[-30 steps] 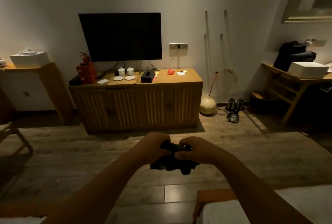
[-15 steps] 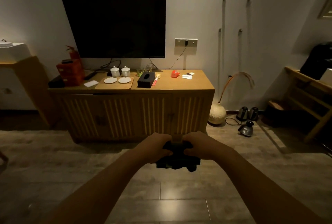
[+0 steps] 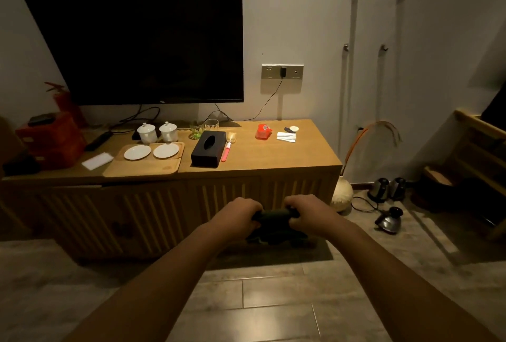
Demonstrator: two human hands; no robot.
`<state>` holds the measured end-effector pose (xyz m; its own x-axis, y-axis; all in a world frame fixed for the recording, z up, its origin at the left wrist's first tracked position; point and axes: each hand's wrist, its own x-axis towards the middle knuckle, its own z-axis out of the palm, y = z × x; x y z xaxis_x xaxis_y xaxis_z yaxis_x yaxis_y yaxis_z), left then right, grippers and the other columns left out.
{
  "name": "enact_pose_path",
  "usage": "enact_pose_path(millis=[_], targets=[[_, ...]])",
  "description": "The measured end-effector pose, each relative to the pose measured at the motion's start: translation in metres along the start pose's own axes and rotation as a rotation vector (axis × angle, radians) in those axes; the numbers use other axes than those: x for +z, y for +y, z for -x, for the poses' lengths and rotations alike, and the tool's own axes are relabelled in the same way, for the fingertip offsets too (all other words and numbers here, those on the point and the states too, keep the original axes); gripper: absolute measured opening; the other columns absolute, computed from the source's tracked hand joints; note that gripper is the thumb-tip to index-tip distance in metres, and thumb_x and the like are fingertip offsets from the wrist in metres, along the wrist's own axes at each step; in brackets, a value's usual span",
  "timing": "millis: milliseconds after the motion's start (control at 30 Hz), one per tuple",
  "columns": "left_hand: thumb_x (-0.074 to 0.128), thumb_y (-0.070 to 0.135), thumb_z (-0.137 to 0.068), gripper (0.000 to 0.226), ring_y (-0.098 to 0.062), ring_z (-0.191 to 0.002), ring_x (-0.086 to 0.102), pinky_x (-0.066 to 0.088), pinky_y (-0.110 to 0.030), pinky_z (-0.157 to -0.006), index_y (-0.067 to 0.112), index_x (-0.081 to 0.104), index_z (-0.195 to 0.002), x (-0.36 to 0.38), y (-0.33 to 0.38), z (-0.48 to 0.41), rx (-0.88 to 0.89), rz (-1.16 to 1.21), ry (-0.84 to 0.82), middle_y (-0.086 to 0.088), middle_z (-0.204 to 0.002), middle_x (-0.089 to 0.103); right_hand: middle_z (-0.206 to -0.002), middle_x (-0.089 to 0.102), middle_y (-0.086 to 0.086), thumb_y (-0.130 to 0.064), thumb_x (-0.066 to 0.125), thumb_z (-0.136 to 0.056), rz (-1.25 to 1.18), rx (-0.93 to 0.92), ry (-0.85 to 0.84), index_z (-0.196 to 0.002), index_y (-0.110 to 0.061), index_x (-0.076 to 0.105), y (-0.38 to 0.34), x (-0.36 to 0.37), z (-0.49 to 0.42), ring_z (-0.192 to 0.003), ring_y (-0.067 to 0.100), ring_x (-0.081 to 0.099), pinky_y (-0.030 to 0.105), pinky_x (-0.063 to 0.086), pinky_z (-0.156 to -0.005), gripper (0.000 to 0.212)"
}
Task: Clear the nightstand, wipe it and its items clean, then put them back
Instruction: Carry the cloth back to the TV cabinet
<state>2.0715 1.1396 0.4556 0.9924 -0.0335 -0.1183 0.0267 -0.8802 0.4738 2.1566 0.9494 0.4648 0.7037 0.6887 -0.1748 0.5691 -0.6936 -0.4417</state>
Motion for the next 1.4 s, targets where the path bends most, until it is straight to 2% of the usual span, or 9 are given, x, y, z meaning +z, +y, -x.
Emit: enact_pose_path(millis=[300,400,567,700,933,1067,1167,1267,1400], targets=[[0.063,0.014,-0.088,0.029,-0.013,-0.097,0.062,0.055,-0.029,-0.083,0.024,0.065,-0.115,-0.028,-0.072,-0.206,-0.106,-0.037,-0.005,0.003,-0.108,0.066,-0.101,0.064,-0.005,-0.018,0.063,-0.088,-0.025,-0.023,-0.004,-0.100,-0.025,0.063,0.091,-0.044,-0.203,-0.093,0.010,0.061,0.034,0.057,-0.082,0.014],[0.063,0.017,-0.088,0.026,-0.016,-0.095,0.062,0.055,-0.034,-0.085,0.022,0.067,-0.114,-0.038,-0.090,-0.279,-0.151,-0.047,-0.005,0.001,-0.105,0.067,-0.104,0.066,-0.003,-0.019,0.064,-0.087,-0.041,-0.042,-0.017,-0.102,-0.024,0.066,0.127,-0.065,-0.273,-0.096,0.014,0.061,0.033,0.054,-0.084,0.016],[0.062,0.020,-0.090,0.016,-0.010,-0.083,0.061,0.049,-0.025,-0.071,0.024,0.068,-0.104,-0.050,-0.117,-0.380,-0.243,0.045,0.017,0.004,-0.092,0.068,-0.094,0.066,-0.007,-0.022,0.066,-0.085,-0.105,-0.030,-0.023,-0.096,-0.028,0.066,0.180,-0.089,-0.377,-0.087,0.010,0.061,0.031,0.053,-0.077,0.012],[0.062,0.024,-0.089,0.013,-0.020,-0.086,0.062,0.054,-0.037,-0.079,0.017,0.066,-0.098,-0.054,-0.137,-0.421,-0.327,0.151,0.055,-0.003,-0.092,0.067,-0.083,0.067,-0.008,-0.021,0.067,-0.084,-0.177,0.006,-0.017,-0.087,-0.027,0.065,0.203,-0.091,-0.429,-0.077,0.012,0.063,0.033,0.054,-0.069,0.007],[0.062,0.017,-0.089,0.008,-0.021,-0.079,0.054,0.039,-0.030,-0.068,0.012,0.058,-0.085,-0.035,-0.201,-0.492,-0.417,0.422,-0.024,-0.003,-0.080,0.057,-0.085,0.067,0.002,-0.016,0.066,-0.084,-0.401,0.135,-0.113,-0.087,-0.013,0.068,0.237,-0.061,-0.506,-0.083,0.022,0.062,0.041,0.052,-0.077,0.004],[0.065,0.016,-0.088,0.012,-0.022,-0.082,0.057,0.043,-0.033,-0.072,0.005,0.063,-0.092,-0.015,-0.238,-0.525,-0.462,0.531,-0.100,-0.008,-0.085,0.061,-0.090,0.069,0.006,-0.017,0.068,-0.085,-0.426,0.245,-0.147,-0.090,-0.012,0.068,0.254,-0.038,-0.540,-0.087,0.024,0.064,0.038,0.051,-0.079,0.007],[0.070,0.020,-0.084,0.014,-0.022,-0.081,0.060,0.045,-0.033,-0.071,0.009,0.064,-0.090,0.001,-0.266,-0.555,-0.471,0.516,-0.174,-0.005,-0.084,0.064,-0.089,0.070,0.008,-0.020,0.070,-0.084,-0.370,0.348,-0.131,-0.090,-0.011,0.067,0.268,-0.017,-0.565,-0.085,0.025,0.064,0.036,0.051,-0.075,0.012],[0.072,0.025,-0.081,0.016,-0.019,-0.079,0.058,0.038,-0.026,-0.058,0.020,0.056,-0.081,0.010,-0.283,-0.572,-0.454,0.408,-0.180,0.003,-0.079,0.060,-0.086,0.068,0.003,-0.024,0.070,-0.083,-0.297,0.360,-0.077,-0.090,-0.015,0.063,0.276,-0.001,-0.583,-0.083,0.024,0.062,0.032,0.046,-0.069,0.013],[0.073,0.030,-0.079,0.025,-0.024,-0.082,0.059,0.047,-0.036,-0.068,0.015,0.055,-0.086,0.022,-0.303,-0.587,-0.460,0.245,-0.167,-0.005,-0.088,0.063,-0.093,0.064,0.004,-0.032,0.068,-0.084,-0.141,0.379,-0.018,-0.096,-0.019,0.059,0.279,0.018,-0.598,-0.087,0.026,0.060,0.035,0.047,-0.070,0.020]])
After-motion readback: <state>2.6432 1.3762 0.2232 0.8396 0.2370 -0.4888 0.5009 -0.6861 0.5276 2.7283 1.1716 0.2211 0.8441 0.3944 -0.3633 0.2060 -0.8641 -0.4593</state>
